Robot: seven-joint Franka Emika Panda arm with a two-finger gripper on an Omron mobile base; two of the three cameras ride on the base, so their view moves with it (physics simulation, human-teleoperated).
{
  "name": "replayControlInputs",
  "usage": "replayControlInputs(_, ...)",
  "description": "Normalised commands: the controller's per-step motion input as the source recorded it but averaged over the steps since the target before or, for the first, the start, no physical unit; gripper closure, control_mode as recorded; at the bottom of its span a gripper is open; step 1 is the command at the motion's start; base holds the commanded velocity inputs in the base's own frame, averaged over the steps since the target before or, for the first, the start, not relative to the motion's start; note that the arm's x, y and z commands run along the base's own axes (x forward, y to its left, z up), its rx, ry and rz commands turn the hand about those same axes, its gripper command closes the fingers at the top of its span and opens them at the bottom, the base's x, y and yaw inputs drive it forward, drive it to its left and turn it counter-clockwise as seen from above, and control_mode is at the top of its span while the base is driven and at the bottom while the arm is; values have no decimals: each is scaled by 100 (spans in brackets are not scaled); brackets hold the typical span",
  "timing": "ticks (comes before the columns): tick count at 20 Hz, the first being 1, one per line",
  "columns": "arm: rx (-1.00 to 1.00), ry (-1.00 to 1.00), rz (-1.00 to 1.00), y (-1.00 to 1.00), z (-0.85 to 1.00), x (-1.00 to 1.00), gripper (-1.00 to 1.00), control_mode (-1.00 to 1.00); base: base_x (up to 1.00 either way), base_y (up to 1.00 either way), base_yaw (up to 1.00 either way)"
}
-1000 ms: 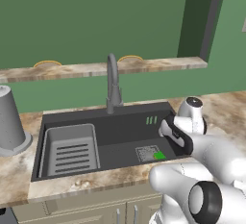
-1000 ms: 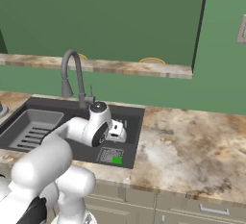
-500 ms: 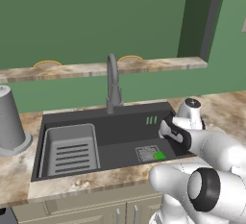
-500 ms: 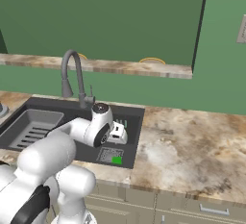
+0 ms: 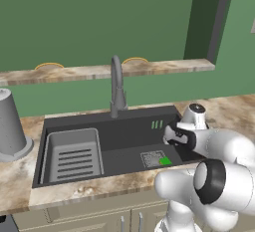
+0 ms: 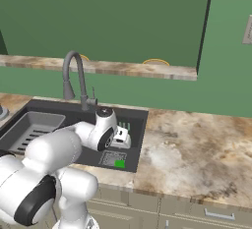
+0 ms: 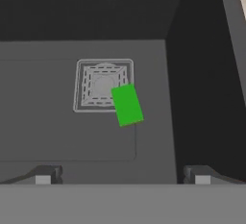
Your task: Pick up the spray and sponge from the sink, and place them back in the cabinet, and close the cabinet doors.
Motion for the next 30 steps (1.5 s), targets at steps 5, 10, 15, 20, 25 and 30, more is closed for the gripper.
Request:
replayControlInputs(5, 0, 1, 0, 0, -13, 15, -100, -100, 0, 0, 0)
replayControlInputs(10, 0, 1, 0, 0, -14, 14, -100, -100, 0, 0, 0)
replayControlInputs(15, 0, 1, 0, 0, -16, 14, -100, -100, 0, 0, 0)
replayControlInputs(20, 0, 2, 0, 0, -17, 15, -100, -100, 0, 0, 0)
replayControlInputs(25, 0, 1, 0, 0, -11, 12, -100, -100, 0, 0, 0)
replayControlInputs(30, 0, 0, 0, 0, -15, 10, -100, -100, 0, 0, 0)
